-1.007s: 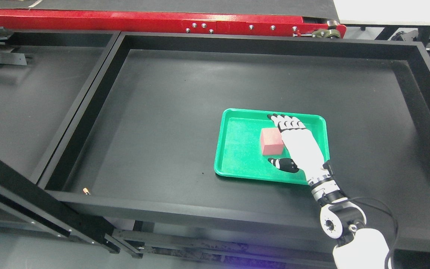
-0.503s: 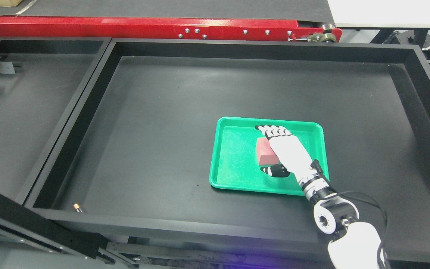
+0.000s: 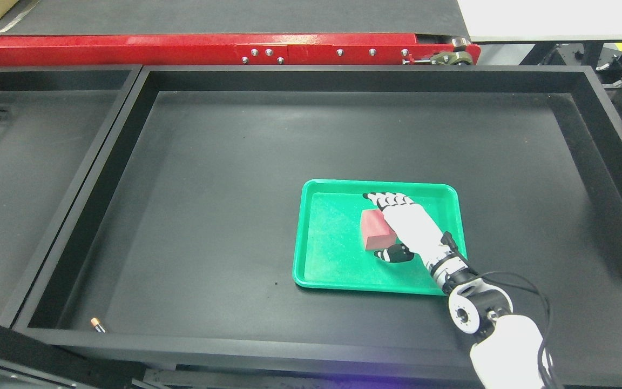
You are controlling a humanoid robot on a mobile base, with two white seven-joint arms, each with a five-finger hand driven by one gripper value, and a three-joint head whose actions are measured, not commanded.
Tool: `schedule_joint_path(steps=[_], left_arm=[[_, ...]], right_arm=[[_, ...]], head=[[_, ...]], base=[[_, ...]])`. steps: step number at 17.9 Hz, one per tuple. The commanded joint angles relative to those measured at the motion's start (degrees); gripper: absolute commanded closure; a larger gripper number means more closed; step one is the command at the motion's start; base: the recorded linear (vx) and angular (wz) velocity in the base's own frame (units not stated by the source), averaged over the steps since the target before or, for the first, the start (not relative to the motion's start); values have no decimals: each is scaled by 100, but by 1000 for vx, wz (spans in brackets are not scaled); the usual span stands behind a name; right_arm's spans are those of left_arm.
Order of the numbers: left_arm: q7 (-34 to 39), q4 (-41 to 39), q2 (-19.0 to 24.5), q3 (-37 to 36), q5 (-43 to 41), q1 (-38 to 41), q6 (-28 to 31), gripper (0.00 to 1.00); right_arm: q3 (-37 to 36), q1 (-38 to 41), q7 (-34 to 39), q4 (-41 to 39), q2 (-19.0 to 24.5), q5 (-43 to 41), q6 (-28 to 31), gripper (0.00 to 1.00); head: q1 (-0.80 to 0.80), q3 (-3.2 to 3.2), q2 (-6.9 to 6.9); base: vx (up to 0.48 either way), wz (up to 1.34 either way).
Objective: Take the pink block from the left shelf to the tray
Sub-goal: 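Close the right hand fingers around the pink cube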
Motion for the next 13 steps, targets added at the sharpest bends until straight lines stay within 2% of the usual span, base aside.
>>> schedule_joint_path(steps=[1, 11, 13], left_arm=[[1, -100, 100, 0, 0, -167, -2, 0], [1, -100, 100, 0, 0, -167, -2, 0], [1, -100, 100, 0, 0, -167, -2, 0]], right_arm=[[71, -178, 6, 570, -100, 4, 10, 1], [106, -152, -11, 711, -100, -14, 45, 4], [106, -152, -46, 720, -100, -14, 45, 10]], head=[[0, 0, 0], [0, 0, 0], [0, 0, 0]], base=[[49, -47], [26, -18], [0, 0]])
